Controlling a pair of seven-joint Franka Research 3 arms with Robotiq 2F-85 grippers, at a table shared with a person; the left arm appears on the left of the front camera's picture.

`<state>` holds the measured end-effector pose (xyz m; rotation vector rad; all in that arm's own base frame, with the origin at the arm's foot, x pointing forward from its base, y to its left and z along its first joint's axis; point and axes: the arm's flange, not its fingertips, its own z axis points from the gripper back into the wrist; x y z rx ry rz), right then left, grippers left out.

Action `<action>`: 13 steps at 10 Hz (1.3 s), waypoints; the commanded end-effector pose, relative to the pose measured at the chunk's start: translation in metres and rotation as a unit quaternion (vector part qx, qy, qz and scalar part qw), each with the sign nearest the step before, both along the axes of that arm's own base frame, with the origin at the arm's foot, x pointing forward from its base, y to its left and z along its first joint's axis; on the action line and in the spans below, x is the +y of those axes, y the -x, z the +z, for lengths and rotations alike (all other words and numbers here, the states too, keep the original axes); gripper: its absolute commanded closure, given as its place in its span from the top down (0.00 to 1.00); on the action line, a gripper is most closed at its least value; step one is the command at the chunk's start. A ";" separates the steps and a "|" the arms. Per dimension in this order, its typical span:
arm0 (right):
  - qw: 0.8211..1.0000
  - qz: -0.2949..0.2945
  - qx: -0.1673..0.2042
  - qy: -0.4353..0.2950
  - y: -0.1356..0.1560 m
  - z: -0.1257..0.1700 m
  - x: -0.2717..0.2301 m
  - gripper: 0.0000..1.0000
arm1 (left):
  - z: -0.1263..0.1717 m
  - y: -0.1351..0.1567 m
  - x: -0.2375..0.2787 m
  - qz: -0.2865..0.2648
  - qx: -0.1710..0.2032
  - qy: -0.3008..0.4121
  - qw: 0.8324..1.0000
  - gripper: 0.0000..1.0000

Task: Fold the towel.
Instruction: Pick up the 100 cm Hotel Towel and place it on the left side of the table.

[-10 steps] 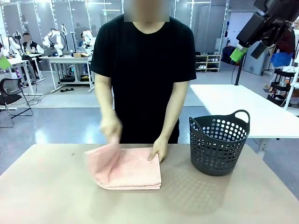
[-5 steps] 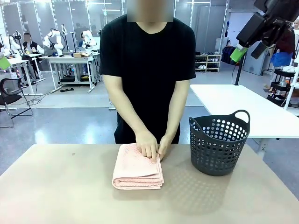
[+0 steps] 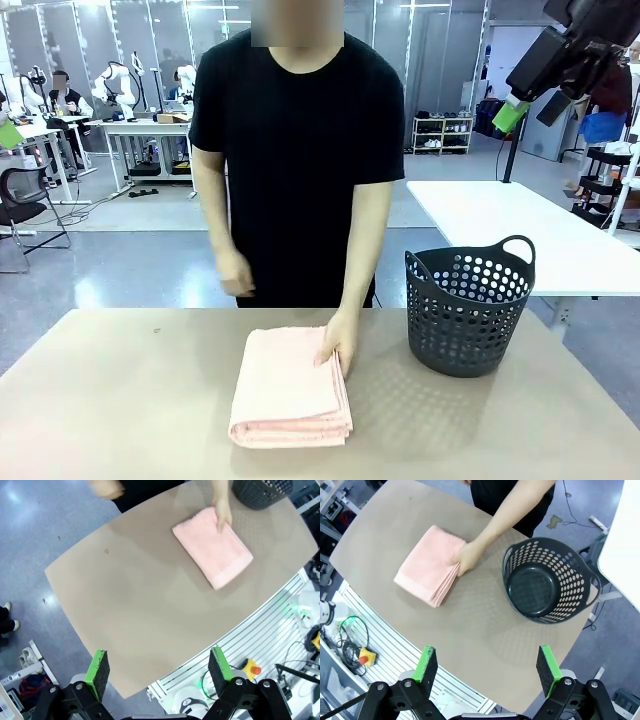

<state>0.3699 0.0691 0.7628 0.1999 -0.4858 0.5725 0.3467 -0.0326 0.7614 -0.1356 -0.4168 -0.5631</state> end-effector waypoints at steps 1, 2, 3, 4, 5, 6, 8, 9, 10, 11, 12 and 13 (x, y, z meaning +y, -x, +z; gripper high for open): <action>1.000 -0.001 0.000 0.000 -0.001 0.001 -0.001 1.00 | 0.002 -0.001 0.001 -0.002 0.000 -0.002 1.000 1.00; 1.000 -0.001 0.000 0.000 -0.001 0.001 -0.001 1.00 | 0.002 -0.001 0.001 -0.002 0.000 -0.002 1.000 1.00; 1.000 -0.001 0.000 0.000 -0.001 0.001 -0.001 1.00 | 0.002 -0.001 0.001 -0.002 0.000 -0.002 1.000 1.00; 1.000 -0.001 0.000 0.000 -0.001 0.001 -0.001 1.00 | 0.002 -0.001 0.001 -0.002 0.000 -0.002 1.000 1.00; 1.000 -0.001 0.000 0.000 -0.001 0.001 -0.001 1.00 | 0.002 -0.001 0.001 -0.002 0.000 -0.002 1.000 1.00; 1.000 -0.001 0.000 0.000 -0.001 0.001 -0.001 1.00 | 0.002 -0.001 0.001 -0.002 0.000 -0.002 1.000 1.00; 1.000 -0.001 0.000 0.000 -0.001 0.001 -0.001 1.00 | 0.002 -0.001 0.001 -0.002 0.000 -0.002 1.000 1.00; 1.000 -0.001 0.000 0.000 -0.001 0.001 -0.001 1.00 | 0.002 -0.001 0.001 -0.002 0.000 -0.002 1.000 1.00; 1.000 -0.001 0.000 0.000 -0.001 0.001 -0.001 1.00 | 0.002 -0.001 0.001 -0.002 0.000 -0.002 1.000 1.00; 1.000 -0.001 0.000 0.000 -0.001 0.001 -0.001 1.00 | 0.002 -0.001 0.001 -0.002 0.000 -0.002 1.000 1.00; 1.000 -0.001 0.000 0.000 -0.001 0.001 -0.001 1.00 | 0.002 -0.001 0.001 -0.002 0.000 -0.002 1.000 1.00; 1.000 -0.001 0.000 0.000 -0.001 0.001 -0.001 1.00 | 0.002 -0.001 0.001 -0.002 0.000 -0.002 1.000 1.00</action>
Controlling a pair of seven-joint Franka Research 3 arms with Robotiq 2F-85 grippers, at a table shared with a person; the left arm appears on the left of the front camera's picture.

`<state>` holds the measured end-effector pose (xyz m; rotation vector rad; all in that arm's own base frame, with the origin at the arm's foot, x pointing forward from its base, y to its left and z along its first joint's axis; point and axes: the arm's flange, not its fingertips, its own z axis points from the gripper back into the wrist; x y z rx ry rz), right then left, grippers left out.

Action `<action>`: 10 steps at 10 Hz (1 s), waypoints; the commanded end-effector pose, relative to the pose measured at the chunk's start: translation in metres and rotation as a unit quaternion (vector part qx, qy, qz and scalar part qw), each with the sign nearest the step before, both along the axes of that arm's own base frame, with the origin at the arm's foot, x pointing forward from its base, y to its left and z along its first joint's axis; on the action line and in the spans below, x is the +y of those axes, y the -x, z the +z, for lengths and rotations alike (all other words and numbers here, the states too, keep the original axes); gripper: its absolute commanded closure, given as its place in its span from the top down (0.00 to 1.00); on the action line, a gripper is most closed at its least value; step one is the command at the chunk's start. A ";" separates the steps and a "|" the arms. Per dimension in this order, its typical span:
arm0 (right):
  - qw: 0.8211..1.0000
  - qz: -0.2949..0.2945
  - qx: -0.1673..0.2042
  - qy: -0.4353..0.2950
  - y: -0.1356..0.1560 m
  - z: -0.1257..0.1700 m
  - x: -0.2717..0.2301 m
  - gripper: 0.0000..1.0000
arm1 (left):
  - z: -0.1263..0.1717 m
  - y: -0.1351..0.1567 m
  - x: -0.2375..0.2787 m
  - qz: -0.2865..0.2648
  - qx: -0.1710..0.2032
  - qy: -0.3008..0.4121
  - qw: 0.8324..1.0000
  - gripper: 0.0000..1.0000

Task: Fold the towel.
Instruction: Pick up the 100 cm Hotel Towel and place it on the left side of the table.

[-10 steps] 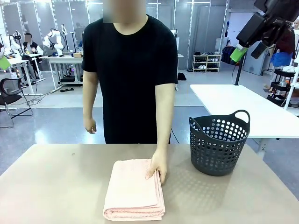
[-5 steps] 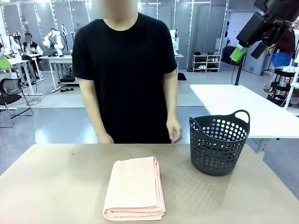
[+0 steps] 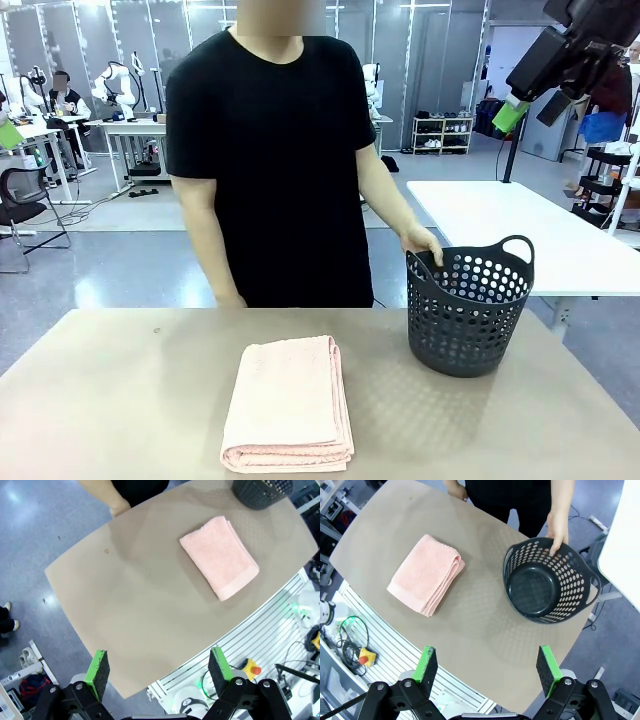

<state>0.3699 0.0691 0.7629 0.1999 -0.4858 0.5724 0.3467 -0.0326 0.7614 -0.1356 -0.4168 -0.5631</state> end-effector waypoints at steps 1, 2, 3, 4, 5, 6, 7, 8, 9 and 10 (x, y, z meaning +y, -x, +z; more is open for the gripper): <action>1.000 -0.001 0.000 0.000 -0.001 0.001 -0.001 1.00 | 0.002 -0.001 0.001 -0.002 0.000 -0.002 1.000 1.00; 1.000 -0.001 0.000 0.000 -0.001 0.001 -0.001 1.00 | 0.002 -0.001 0.001 -0.002 0.000 -0.002 1.000 1.00; 1.000 -0.001 0.000 0.000 -0.001 0.001 -0.001 1.00 | 0.002 -0.001 0.001 -0.002 0.000 -0.002 1.000 1.00; 1.000 -0.001 0.000 0.000 -0.001 0.001 -0.001 1.00 | 0.002 -0.001 0.001 -0.002 0.000 -0.002 1.000 1.00; 1.000 -0.001 0.000 0.000 -0.001 0.001 -0.001 1.00 | 0.000 0.000 0.000 0.000 0.000 0.000 1.000 1.00; 1.000 -0.001 0.000 0.000 -0.001 0.001 -0.001 1.00 | -0.022 -0.012 -0.004 -0.001 0.028 0.055 0.998 1.00; 1.000 -0.001 0.000 0.000 -0.001 0.001 -0.001 1.00 | -0.046 -0.018 -0.015 -0.003 0.039 0.107 0.994 1.00; 1.000 -0.001 0.000 0.000 -0.001 0.001 -0.001 1.00 | -0.070 -0.020 -0.024 0.009 0.044 0.139 0.989 1.00; 1.000 -0.001 0.000 0.000 -0.001 0.001 -0.001 1.00 | -0.097 -0.021 -0.034 0.051 0.044 0.150 0.986 1.00; 1.000 -0.001 0.000 0.000 -0.001 0.001 -0.001 1.00 | -0.130 -0.020 -0.047 0.075 0.059 0.170 0.981 1.00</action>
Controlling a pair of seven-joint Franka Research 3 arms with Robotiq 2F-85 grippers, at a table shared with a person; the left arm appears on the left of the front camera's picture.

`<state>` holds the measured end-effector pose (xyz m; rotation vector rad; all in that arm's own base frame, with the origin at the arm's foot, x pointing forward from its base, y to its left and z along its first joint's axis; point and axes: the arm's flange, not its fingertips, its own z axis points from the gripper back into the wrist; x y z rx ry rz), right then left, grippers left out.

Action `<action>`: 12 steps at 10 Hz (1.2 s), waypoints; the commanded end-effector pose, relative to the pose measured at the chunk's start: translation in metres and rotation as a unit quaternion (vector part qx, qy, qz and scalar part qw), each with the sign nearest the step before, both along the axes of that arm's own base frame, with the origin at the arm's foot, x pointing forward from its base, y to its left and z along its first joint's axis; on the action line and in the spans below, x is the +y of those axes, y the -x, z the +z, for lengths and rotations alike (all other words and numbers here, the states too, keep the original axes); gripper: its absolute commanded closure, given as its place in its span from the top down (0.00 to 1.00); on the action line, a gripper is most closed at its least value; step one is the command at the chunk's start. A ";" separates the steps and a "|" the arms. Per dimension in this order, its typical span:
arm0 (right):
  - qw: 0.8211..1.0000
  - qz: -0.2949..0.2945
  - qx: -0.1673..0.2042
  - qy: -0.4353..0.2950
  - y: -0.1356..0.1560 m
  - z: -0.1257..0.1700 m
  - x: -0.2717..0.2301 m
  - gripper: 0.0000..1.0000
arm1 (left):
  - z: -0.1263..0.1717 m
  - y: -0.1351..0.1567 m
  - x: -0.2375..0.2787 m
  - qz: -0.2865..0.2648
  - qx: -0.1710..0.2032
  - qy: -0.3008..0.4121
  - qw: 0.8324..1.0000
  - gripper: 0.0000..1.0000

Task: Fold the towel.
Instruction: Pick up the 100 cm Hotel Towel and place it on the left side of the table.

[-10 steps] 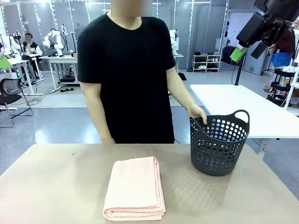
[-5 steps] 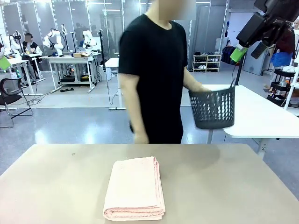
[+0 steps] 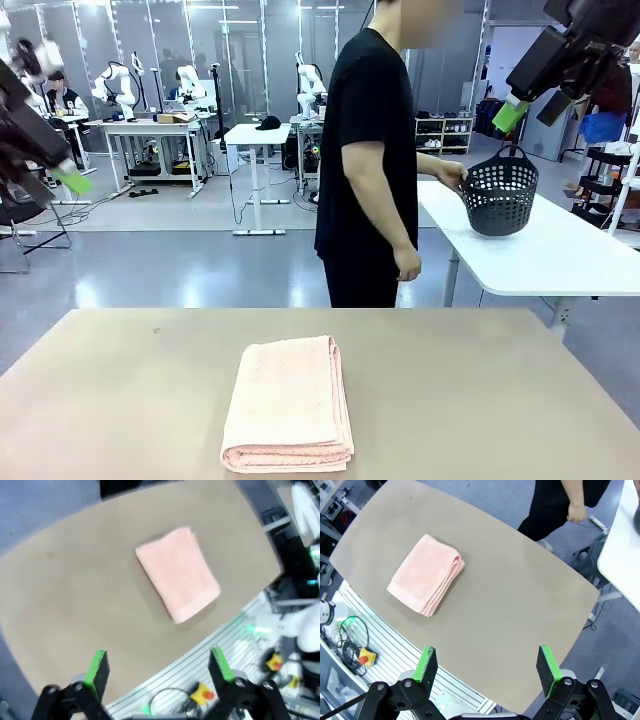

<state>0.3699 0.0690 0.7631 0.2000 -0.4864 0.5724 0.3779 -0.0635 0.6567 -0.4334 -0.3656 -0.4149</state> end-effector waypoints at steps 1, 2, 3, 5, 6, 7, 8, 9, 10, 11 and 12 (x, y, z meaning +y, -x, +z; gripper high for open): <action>1.000 -0.001 0.000 0.000 -0.001 0.001 -0.001 1.00 | -0.055 0.010 -0.029 0.058 0.010 0.048 0.997 1.00; 1.000 -0.001 0.000 0.000 -0.001 0.001 -0.001 1.00 | -0.086 0.008 -0.046 0.079 0.035 0.073 0.994 1.00; 1.000 -0.001 0.000 0.000 -0.001 0.001 -0.001 1.00 | -0.113 0.006 -0.065 0.093 0.052 0.086 0.991 1.00; 1.000 -0.001 0.000 0.000 -0.001 0.001 -0.001 1.00 | -0.162 0.002 -0.093 0.111 0.074 0.119 0.984 1.00; 1.000 -0.001 0.000 0.000 -0.001 0.001 -0.001 1.00 | -0.182 0.003 -0.101 0.122 0.081 0.126 0.981 1.00; 1.000 -0.001 0.000 0.000 -0.001 0.001 -0.001 1.00 | -0.201 0.005 -0.109 0.133 0.089 0.141 0.977 1.00; 1.000 -0.001 0.000 0.000 -0.001 0.001 -0.001 1.00 | -0.218 0.004 -0.118 0.145 0.094 0.147 0.974 1.00; 1.000 -0.001 0.000 0.000 -0.001 0.001 -0.001 1.00 | -0.234 0.002 -0.127 0.144 0.103 0.155 0.972 1.00; 1.000 -0.001 0.000 0.000 -0.001 0.001 -0.001 1.00 | -0.244 0.000 -0.130 0.153 0.107 0.156 0.970 1.00; 1.000 -0.001 0.000 0.000 -0.001 0.001 -0.001 1.00 | -0.254 -0.002 -0.129 0.163 0.116 0.150 0.968 1.00; 1.000 -0.001 0.000 0.000 -0.001 0.001 -0.001 1.00 | -0.255 -0.004 -0.124 0.155 0.129 0.151 0.968 1.00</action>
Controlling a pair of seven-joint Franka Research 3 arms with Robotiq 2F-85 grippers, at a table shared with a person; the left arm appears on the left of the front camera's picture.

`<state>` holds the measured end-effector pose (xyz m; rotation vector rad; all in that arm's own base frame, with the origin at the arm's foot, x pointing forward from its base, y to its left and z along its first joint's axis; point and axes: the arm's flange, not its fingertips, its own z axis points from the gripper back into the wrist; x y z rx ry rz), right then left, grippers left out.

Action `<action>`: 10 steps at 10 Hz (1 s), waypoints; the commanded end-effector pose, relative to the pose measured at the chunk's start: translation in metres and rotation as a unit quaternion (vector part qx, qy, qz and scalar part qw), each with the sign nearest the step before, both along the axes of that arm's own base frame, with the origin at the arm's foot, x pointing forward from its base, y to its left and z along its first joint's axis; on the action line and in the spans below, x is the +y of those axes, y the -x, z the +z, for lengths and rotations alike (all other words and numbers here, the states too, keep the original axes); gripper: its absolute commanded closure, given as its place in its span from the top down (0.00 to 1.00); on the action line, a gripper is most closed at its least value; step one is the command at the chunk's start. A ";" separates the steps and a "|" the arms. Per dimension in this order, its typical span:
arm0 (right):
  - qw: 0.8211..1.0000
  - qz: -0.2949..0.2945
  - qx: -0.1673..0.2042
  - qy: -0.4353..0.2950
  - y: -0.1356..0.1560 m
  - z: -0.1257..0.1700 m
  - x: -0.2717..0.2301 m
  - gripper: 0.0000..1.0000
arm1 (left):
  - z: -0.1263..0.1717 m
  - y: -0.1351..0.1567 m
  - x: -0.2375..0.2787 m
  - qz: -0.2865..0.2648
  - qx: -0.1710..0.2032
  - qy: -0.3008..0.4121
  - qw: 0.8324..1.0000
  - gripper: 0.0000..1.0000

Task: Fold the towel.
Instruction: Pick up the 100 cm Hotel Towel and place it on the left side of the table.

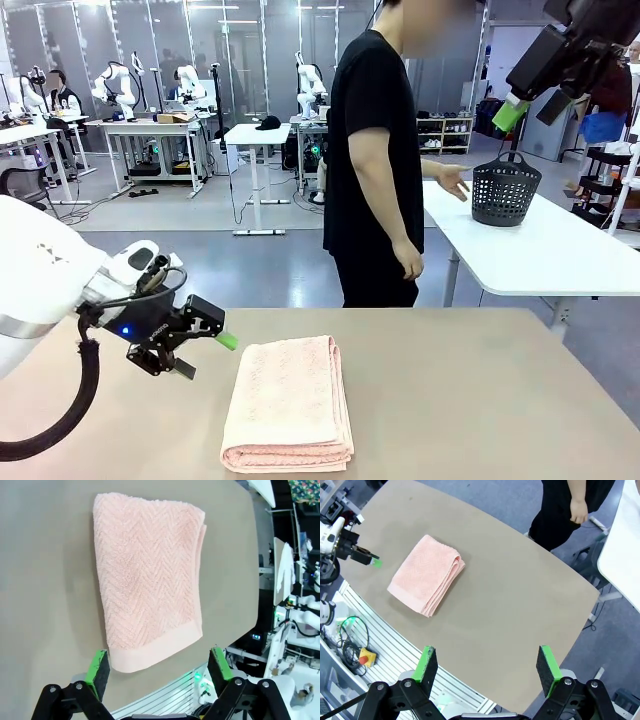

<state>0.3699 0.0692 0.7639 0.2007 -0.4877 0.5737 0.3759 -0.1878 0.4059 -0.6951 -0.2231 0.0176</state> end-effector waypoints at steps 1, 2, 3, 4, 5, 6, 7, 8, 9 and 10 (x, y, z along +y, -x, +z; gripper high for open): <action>1.000 -0.002 0.001 0.000 -0.001 0.000 -0.001 1.00 | 0.009 0.002 0.000 -0.001 -0.007 0.000 1.000 1.00; 1.000 -0.002 0.001 0.000 -0.001 0.000 -0.001 1.00 | 0.009 0.002 0.000 -0.001 -0.007 0.000 1.000 1.00; 1.000 -0.002 0.001 0.000 -0.001 0.000 -0.001 1.00 | 0.009 0.002 0.000 -0.001 -0.007 0.000 1.000 1.00; 1.000 -0.002 0.001 0.000 -0.001 0.000 -0.001 1.00 | 0.009 0.002 0.000 -0.001 -0.007 0.000 1.000 1.00; 1.000 -0.002 0.001 0.000 -0.001 0.000 -0.001 1.00 | 0.009 0.002 0.000 -0.001 -0.007 0.000 1.000 1.00; 1.000 -0.002 0.001 0.000 -0.001 0.000 -0.001 1.00 | 0.007 0.001 0.001 0.000 -0.008 0.002 1.000 1.00; 1.000 -0.002 0.001 0.000 -0.001 0.000 -0.001 1.00 | -0.013 -0.012 -0.005 0.011 0.002 0.035 0.999 1.00; 1.000 -0.002 0.001 0.000 -0.001 0.000 -0.001 1.00 | -0.033 -0.020 -0.014 0.010 0.013 0.070 0.997 1.00; 1.000 -0.002 0.001 0.000 -0.001 0.000 -0.001 1.00 | -0.048 -0.025 -0.020 0.010 0.025 0.082 0.996 1.00; 1.000 -0.002 0.001 0.000 -0.001 0.000 -0.001 1.00 | -0.062 -0.026 -0.026 0.014 0.029 0.083 0.996 1.00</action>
